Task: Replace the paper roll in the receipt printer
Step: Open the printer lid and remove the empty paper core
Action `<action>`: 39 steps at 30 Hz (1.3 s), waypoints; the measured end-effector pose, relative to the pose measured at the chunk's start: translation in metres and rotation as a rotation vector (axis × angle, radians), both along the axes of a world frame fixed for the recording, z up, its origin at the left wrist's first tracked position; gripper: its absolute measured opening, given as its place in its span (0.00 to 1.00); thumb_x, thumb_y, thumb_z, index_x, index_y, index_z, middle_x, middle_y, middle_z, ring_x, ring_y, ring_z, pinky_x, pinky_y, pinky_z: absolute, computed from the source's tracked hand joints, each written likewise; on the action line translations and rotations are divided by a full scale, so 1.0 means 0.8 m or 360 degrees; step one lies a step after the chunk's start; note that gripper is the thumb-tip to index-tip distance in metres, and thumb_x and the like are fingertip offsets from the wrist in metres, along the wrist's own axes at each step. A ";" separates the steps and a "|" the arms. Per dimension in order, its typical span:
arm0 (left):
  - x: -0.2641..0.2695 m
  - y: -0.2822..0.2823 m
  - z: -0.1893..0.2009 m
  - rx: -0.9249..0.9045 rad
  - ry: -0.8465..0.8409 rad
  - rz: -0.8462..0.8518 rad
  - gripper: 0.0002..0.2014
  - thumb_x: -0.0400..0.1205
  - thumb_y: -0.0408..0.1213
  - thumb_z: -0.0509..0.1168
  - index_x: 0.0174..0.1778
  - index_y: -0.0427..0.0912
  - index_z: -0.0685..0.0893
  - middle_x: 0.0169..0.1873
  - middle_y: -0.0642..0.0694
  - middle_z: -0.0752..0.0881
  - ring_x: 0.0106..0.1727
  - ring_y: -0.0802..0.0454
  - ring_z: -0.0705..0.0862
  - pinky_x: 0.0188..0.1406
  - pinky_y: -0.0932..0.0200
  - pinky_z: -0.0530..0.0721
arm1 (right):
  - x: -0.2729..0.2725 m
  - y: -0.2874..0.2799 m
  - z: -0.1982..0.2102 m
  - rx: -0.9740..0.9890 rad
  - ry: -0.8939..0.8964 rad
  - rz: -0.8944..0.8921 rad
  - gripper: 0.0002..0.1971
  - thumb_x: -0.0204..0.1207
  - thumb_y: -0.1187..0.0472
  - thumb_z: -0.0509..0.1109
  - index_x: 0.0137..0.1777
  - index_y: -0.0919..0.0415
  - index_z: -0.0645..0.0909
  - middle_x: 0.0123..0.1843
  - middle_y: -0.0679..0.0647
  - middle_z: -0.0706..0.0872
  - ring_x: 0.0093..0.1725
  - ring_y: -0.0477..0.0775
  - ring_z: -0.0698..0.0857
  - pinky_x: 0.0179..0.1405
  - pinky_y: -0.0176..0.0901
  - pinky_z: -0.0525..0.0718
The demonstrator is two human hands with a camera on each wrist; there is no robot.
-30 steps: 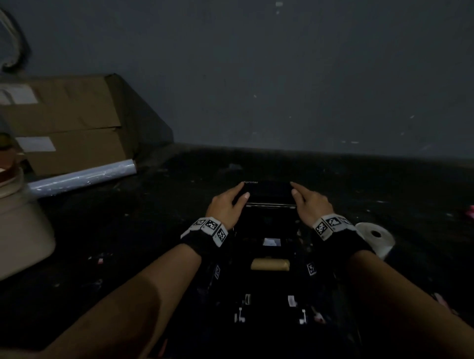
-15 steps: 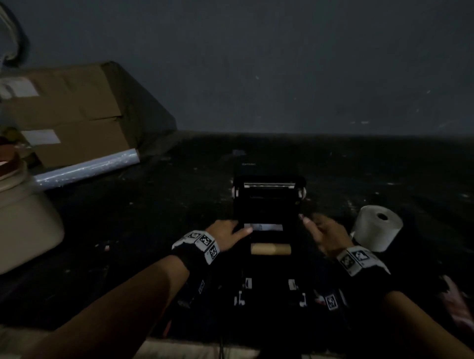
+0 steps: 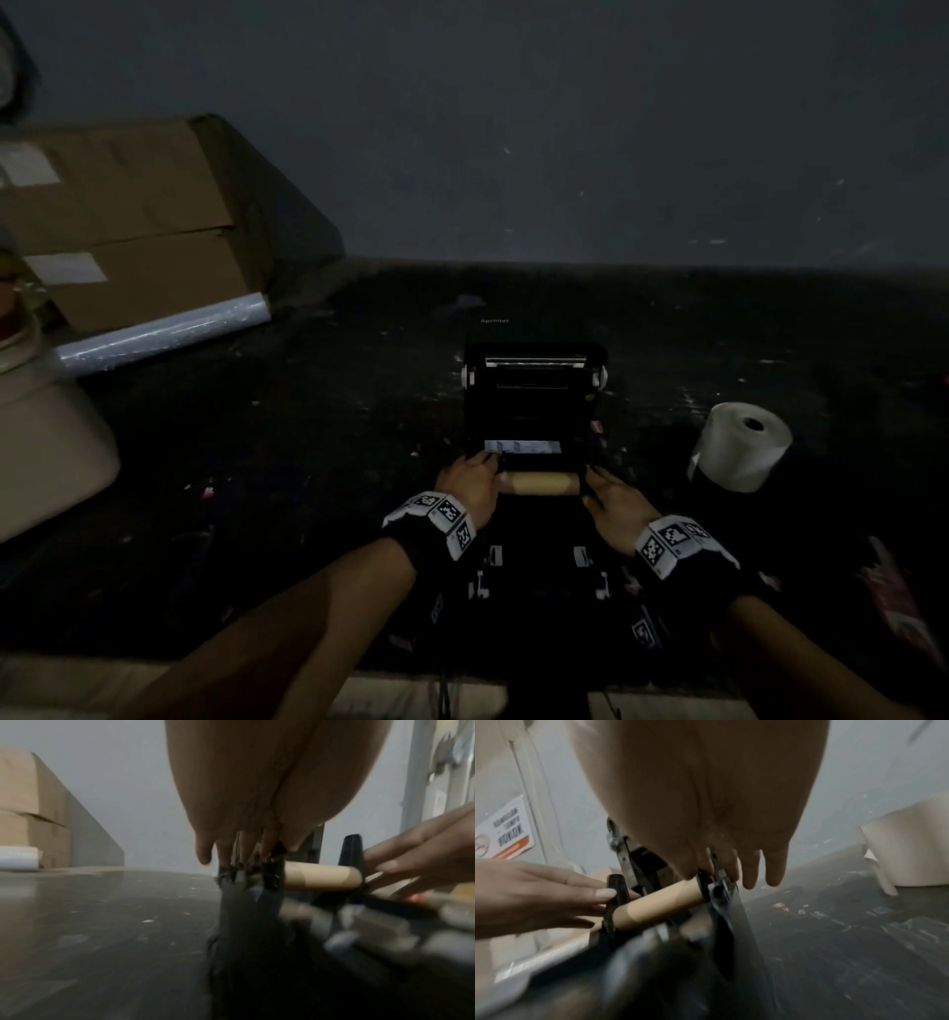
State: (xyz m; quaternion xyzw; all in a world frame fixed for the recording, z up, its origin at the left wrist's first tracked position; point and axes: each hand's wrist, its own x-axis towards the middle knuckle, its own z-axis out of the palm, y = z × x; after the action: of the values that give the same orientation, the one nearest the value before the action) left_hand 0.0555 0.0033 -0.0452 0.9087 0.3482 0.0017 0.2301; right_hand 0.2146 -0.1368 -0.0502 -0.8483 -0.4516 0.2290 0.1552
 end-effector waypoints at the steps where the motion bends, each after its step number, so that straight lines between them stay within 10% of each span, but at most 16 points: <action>1: 0.002 -0.003 0.011 -0.0039 -0.0075 0.0026 0.22 0.86 0.40 0.50 0.77 0.40 0.67 0.71 0.34 0.77 0.70 0.37 0.77 0.69 0.47 0.76 | 0.001 0.000 0.003 0.0069 0.0080 -0.0059 0.22 0.83 0.63 0.53 0.77 0.59 0.64 0.80 0.58 0.65 0.77 0.58 0.67 0.72 0.35 0.64; 5: 0.011 -0.013 0.069 -0.0129 -0.0432 0.0028 0.21 0.87 0.41 0.49 0.74 0.37 0.71 0.63 0.30 0.82 0.66 0.36 0.80 0.65 0.50 0.78 | 0.001 -0.003 0.027 0.0541 0.0499 -0.0433 0.18 0.81 0.72 0.53 0.57 0.64 0.85 0.44 0.57 0.80 0.39 0.48 0.81 0.36 0.29 0.78; 9: 0.026 -0.032 0.107 -0.0261 -0.0597 0.0035 0.19 0.87 0.39 0.51 0.68 0.33 0.77 0.63 0.32 0.83 0.66 0.38 0.80 0.63 0.57 0.75 | -0.003 -0.013 0.050 0.0663 0.0651 -0.0490 0.24 0.81 0.65 0.57 0.76 0.46 0.65 0.58 0.48 0.80 0.59 0.47 0.78 0.58 0.34 0.74; 15: 0.049 -0.064 0.089 -0.0590 -0.0316 0.0487 0.15 0.85 0.36 0.57 0.46 0.25 0.79 0.44 0.33 0.82 0.49 0.39 0.82 0.67 0.50 0.75 | -0.032 0.005 0.029 0.0995 0.0555 -0.0906 0.15 0.76 0.48 0.60 0.53 0.53 0.85 0.44 0.57 0.87 0.54 0.63 0.84 0.57 0.50 0.80; 22: 0.052 -0.052 0.064 -0.0642 -0.0279 0.0586 0.21 0.88 0.37 0.47 0.69 0.26 0.72 0.68 0.30 0.78 0.70 0.35 0.76 0.70 0.48 0.72 | -0.017 -0.011 0.039 0.1038 0.0514 -0.1137 0.22 0.83 0.52 0.54 0.53 0.67 0.84 0.57 0.67 0.87 0.59 0.66 0.83 0.53 0.44 0.75; 31: 0.118 -0.094 0.050 -0.0739 -0.0379 0.0347 0.18 0.84 0.41 0.56 0.57 0.30 0.83 0.56 0.30 0.87 0.57 0.34 0.85 0.52 0.53 0.80 | 0.063 -0.082 0.056 0.1036 0.0514 -0.1419 0.23 0.83 0.52 0.53 0.63 0.71 0.78 0.62 0.68 0.83 0.64 0.68 0.79 0.64 0.51 0.75; 39: 0.203 -0.138 0.020 -0.0720 -0.0327 0.0317 0.16 0.84 0.38 0.57 0.55 0.29 0.85 0.59 0.31 0.85 0.62 0.36 0.82 0.63 0.51 0.77 | 0.158 -0.177 0.033 0.0719 0.0493 -0.1663 0.22 0.82 0.50 0.55 0.60 0.67 0.81 0.60 0.64 0.84 0.63 0.65 0.80 0.57 0.45 0.73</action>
State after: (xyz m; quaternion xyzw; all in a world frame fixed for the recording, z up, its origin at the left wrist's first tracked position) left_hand 0.2177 -0.1072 -0.0291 0.7904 0.4023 0.0388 0.4602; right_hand 0.3410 -0.2787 -0.0239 -0.8609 0.0165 0.1414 0.4884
